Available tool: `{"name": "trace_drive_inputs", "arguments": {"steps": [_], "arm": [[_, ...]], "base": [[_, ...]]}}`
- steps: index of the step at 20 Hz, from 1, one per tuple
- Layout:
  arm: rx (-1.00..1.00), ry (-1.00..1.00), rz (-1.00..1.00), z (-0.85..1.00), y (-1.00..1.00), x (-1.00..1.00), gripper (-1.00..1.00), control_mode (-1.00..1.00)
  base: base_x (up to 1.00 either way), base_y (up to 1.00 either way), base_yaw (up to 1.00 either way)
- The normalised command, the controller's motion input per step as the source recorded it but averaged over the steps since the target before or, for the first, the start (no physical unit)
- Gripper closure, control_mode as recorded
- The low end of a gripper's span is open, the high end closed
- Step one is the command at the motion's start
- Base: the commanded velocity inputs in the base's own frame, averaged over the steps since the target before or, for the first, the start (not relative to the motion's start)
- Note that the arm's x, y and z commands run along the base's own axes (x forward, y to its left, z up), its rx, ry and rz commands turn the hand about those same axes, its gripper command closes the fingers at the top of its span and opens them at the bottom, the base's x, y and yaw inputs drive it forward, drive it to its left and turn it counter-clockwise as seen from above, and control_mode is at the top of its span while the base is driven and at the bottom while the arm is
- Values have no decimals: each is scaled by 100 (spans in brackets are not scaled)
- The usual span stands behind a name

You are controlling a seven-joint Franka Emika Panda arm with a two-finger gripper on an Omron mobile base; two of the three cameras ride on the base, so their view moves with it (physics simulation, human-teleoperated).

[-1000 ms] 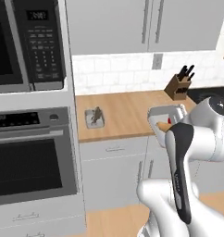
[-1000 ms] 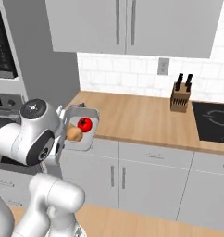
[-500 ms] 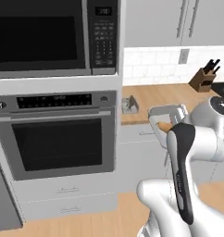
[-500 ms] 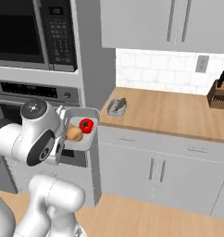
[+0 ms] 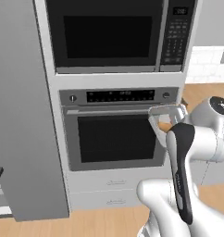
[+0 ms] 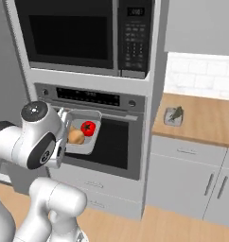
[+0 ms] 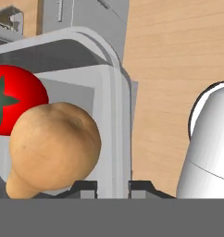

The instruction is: Take the meat container that has the fish and place it on the second highest rack of the freezer. Then take the vegetable container that has the tomato and squash and place it on the highest rack of the freezer.

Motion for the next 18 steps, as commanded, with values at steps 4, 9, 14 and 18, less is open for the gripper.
{"name": "trace_drive_inputs", "arguments": {"steps": [4,9,14,18], "arm": [[0,0,0,0,0,0,100,100],[0,0,0,0,0,0,100,100],[0,0,0,0,0,0,100,100],[0,0,0,0,0,0,100,100]], "base": [[0,100,12],[7,100,6],[6,100,0],[7,100,0]]}}
